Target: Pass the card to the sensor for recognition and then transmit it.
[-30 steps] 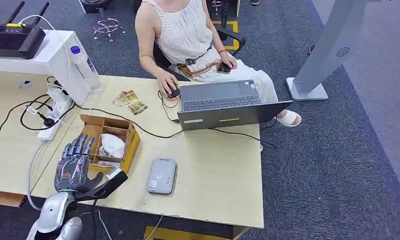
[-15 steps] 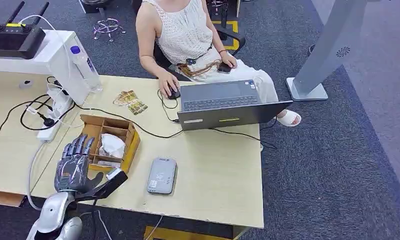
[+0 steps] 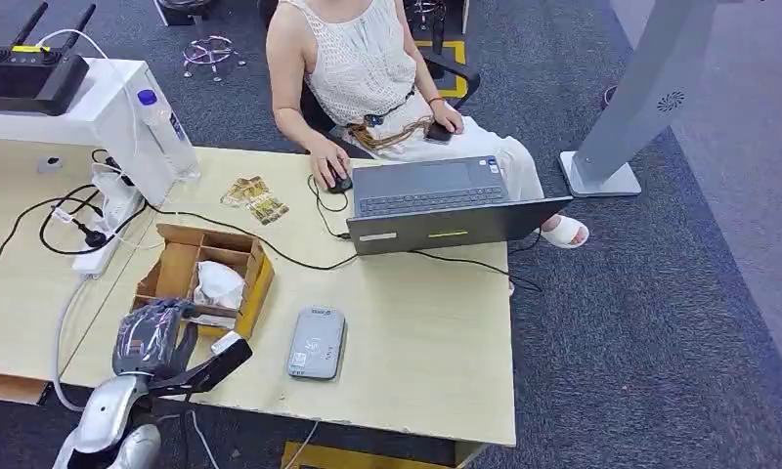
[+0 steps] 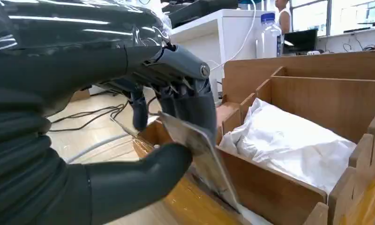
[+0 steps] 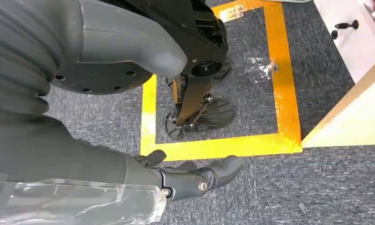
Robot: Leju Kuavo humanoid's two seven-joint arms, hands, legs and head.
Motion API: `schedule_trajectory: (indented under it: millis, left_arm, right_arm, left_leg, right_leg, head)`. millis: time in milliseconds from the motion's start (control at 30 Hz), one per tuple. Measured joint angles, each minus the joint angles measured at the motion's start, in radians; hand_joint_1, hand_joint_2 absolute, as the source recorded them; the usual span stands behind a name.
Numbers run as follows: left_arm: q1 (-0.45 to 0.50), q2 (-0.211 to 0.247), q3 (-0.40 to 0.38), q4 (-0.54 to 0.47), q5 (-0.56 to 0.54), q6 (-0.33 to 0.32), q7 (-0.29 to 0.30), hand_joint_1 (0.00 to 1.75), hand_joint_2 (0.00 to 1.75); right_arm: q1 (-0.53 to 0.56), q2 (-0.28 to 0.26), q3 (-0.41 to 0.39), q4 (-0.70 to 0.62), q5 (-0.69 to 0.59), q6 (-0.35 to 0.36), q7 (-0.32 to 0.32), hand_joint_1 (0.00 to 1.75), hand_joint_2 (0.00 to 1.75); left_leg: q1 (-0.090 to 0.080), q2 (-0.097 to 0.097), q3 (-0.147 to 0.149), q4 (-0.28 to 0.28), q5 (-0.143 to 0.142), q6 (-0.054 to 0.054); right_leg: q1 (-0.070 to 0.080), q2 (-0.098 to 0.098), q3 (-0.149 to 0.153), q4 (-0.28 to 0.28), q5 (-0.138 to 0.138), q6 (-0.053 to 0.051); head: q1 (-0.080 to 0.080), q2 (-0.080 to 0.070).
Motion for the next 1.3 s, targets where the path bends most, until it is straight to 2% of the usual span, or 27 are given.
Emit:
schedule_trajectory:
  millis: [1267,1300]
  left_arm:
    - [-0.002,0.0,0.0,0.001,0.021,-0.011,-0.001,1.75,1.75]
    - [-0.002,0.0,0.0,0.001,0.022,-0.012,-0.001,1.75,0.0]
  right_arm:
    - [-0.001,0.0,0.0,0.0,0.01,0.002,0.001,0.0,1.75]
    - [-0.001,0.0,0.0,0.0,0.01,0.002,0.001,0.0,1.75]
  left_leg:
    - [0.0,0.0,0.0,0.0,0.0,0.0]
    - [0.0,0.0,0.0,0.0,0.0,0.0]
  right_leg:
    - [0.0,0.0,0.0,0.0,0.0,0.0]
    - [0.0,0.0,0.0,0.0,0.0,0.0]
  head:
    - [0.0,0.0]
    - [0.0,0.0]
